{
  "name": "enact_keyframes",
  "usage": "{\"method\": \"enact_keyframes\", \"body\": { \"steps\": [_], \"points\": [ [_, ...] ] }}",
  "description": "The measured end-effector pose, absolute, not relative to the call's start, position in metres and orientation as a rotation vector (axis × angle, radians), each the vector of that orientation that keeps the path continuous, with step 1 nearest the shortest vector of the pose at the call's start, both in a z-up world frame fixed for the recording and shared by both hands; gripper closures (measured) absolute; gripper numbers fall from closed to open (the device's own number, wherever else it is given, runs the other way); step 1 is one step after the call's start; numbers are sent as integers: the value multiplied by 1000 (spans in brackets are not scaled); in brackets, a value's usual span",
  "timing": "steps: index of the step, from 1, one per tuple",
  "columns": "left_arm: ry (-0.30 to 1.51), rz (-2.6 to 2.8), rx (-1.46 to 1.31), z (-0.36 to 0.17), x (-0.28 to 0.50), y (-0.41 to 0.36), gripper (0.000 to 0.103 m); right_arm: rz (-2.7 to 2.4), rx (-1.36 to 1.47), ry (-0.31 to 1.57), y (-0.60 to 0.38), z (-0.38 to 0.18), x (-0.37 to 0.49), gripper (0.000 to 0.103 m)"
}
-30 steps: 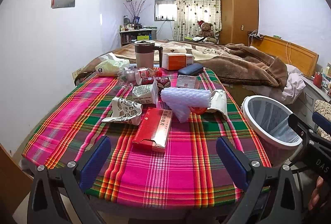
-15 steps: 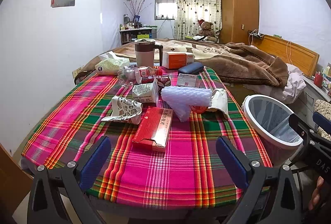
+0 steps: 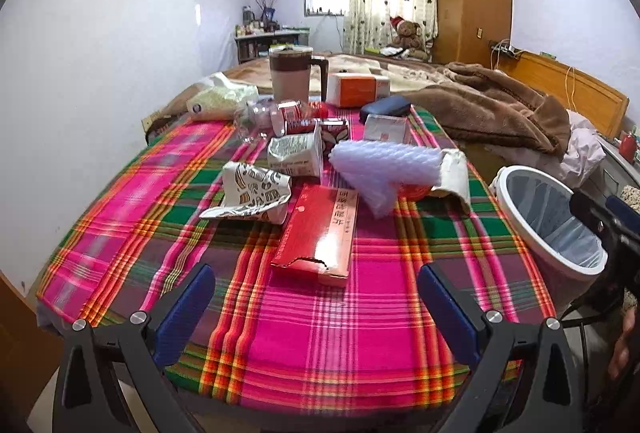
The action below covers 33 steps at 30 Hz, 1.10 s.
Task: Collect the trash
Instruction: 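Grasp the red medicine box with the left tool while the right tool grasps the white paper bag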
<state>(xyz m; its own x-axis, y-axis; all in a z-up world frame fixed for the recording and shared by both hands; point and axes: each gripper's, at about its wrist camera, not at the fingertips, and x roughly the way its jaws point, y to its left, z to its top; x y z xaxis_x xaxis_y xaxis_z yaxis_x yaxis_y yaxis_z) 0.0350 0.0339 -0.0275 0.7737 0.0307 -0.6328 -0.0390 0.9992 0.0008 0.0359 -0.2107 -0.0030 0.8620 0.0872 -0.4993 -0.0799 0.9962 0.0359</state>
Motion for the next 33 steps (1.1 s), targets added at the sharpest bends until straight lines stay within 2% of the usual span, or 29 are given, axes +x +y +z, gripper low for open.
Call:
{"method": "enact_keyframes", "body": {
  "steps": [20,29,33],
  "points": [
    [859,-22,-92,-63,115,64,3,152,114,720,-191,-36,131,13],
    [895,-1,-55,-72,140,64,3,178,107,799,-178,-43,155,17],
    [910,16,-39,-73,145,63,3,172,104,835,-173,-47,162,22]
  ]
}}
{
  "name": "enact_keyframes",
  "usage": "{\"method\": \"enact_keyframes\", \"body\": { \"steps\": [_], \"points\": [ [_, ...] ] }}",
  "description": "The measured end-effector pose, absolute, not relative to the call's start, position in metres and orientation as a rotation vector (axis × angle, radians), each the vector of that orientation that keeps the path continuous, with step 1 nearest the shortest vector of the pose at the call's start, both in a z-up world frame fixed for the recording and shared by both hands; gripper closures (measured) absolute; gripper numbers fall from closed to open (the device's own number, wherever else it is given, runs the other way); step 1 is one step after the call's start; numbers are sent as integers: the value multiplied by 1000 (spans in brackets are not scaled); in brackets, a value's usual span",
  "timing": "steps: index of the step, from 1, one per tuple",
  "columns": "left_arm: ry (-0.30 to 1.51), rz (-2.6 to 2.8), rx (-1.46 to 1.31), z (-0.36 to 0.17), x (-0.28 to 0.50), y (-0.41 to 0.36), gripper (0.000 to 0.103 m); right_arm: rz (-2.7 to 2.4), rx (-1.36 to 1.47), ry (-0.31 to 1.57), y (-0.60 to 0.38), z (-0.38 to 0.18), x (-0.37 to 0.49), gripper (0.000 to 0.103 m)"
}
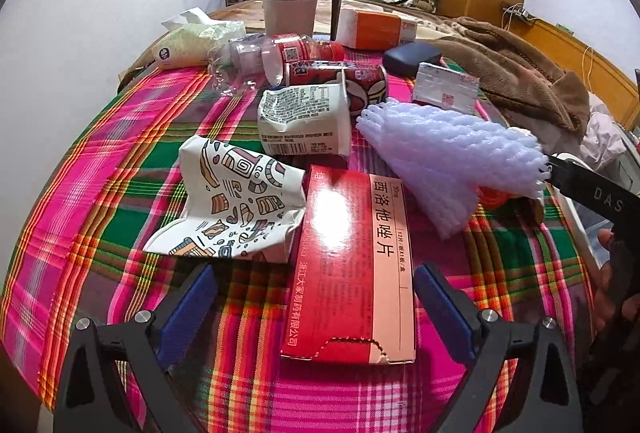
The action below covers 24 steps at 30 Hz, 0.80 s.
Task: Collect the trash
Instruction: 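Grasp the red medicine box with the left tool while the right tool grasps the white paper bag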
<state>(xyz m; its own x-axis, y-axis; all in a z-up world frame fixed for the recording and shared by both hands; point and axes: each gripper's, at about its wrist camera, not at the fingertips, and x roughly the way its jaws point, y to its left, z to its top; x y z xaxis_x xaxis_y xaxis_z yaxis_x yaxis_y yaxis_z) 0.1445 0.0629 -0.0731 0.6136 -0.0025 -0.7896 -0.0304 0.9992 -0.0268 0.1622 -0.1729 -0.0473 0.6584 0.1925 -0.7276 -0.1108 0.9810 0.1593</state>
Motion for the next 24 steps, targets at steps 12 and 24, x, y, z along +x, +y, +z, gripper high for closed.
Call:
{"method": "enact_keyframes", "body": {
  "steps": [12,24],
  "points": [
    [941,37,-34,-81,155,64,18,161,101,863,-172,-52,168,49],
    [911,3,-106,-74,149,66,39,132,154,830,-189,-49,158,73]
  ]
}}
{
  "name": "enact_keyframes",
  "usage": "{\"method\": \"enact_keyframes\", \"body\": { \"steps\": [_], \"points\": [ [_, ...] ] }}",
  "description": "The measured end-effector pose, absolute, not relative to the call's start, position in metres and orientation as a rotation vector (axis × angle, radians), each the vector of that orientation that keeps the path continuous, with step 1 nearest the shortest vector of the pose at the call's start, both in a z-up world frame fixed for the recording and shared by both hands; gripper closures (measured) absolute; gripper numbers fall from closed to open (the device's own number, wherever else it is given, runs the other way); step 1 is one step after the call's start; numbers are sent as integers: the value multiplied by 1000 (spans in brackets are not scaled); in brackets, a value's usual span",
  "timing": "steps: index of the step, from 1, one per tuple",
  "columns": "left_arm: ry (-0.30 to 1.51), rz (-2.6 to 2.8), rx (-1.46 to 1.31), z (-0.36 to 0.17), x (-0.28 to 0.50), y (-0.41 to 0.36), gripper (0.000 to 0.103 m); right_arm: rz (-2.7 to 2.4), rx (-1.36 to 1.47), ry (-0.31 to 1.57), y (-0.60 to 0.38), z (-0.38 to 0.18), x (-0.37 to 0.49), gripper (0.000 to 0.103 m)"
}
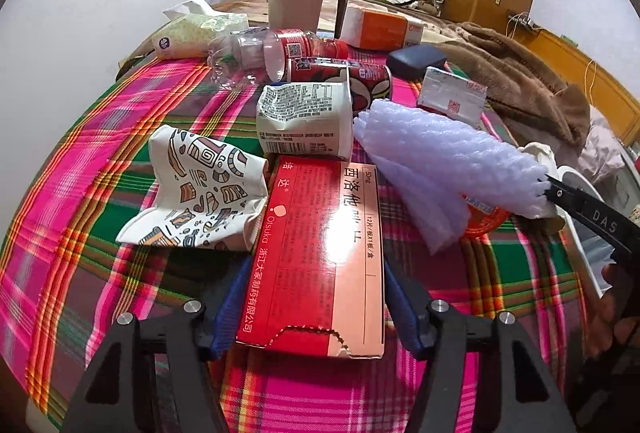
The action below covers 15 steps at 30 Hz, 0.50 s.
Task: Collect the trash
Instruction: 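Grasp the red medicine box with the left tool while the right tool grasps the white paper bag, then carry the red box and white paper bag over the wastebasket with both tools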
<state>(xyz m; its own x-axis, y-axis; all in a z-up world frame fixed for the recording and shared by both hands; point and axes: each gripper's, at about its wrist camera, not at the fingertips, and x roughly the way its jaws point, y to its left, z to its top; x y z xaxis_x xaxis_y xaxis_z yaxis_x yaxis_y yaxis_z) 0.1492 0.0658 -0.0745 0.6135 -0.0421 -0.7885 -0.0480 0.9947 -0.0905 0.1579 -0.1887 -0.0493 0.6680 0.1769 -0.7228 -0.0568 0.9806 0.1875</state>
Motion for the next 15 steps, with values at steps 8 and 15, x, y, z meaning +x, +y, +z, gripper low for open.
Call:
{"method": "enact_keyframes", "body": {
  "steps": [8,15],
  "points": [
    [868,-7,-127,-61,137,66,39,160,165,781,-192,-41,144,79],
    [812,-25,-124,-39,119,59,39,173,193,715,-202,-22,125,80]
  ]
}}
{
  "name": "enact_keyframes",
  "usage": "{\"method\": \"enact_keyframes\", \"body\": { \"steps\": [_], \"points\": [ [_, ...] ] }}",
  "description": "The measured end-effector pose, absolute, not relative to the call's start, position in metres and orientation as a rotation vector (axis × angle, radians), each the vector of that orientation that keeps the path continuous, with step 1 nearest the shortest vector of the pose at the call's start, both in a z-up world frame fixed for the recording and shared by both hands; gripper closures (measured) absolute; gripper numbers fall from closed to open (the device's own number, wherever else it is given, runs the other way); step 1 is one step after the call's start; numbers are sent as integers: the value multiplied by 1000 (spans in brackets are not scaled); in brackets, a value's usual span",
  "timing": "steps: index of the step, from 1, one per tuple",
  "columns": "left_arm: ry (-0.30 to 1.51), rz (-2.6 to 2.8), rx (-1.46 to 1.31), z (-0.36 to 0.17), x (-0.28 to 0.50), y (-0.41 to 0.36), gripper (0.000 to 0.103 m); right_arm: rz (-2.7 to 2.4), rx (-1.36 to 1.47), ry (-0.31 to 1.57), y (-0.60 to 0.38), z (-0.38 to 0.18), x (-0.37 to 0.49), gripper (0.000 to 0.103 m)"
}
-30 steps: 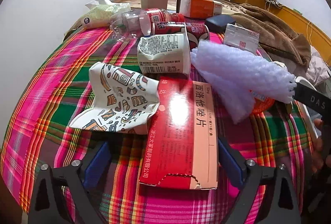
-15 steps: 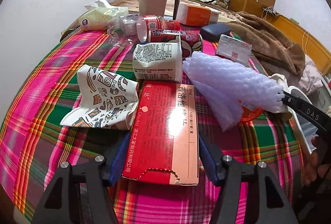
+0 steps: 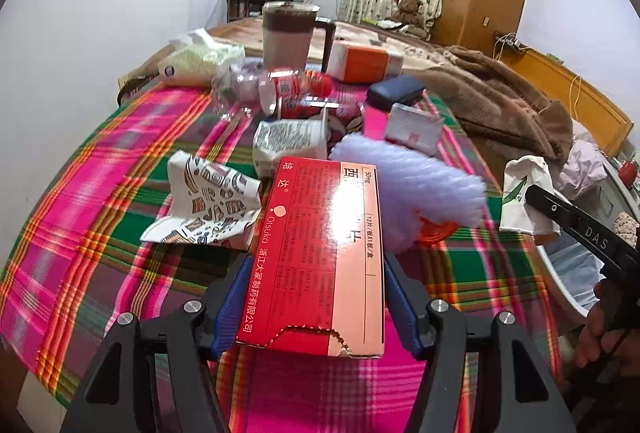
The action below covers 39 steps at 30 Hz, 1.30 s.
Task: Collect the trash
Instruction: 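Carry the red box and white paper bag over the wastebasket with both tools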
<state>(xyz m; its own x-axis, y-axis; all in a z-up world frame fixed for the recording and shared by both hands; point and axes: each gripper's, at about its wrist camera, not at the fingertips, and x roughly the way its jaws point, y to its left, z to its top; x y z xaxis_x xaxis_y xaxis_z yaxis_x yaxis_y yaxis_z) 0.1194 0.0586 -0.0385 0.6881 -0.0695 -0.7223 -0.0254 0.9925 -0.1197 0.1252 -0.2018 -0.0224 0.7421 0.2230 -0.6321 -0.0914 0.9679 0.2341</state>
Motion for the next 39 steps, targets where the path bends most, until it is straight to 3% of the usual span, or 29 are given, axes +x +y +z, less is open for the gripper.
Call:
{"method": "enact_keyframes", "body": {
  "steps": [16,39],
  "points": [
    [664,-203,-32,21,110,-28,39,69,196,596,-256,13,88,80],
    [717,-497,75,-2,148,-185,39,-141,212,748,-348,-35,99,79]
  ]
}}
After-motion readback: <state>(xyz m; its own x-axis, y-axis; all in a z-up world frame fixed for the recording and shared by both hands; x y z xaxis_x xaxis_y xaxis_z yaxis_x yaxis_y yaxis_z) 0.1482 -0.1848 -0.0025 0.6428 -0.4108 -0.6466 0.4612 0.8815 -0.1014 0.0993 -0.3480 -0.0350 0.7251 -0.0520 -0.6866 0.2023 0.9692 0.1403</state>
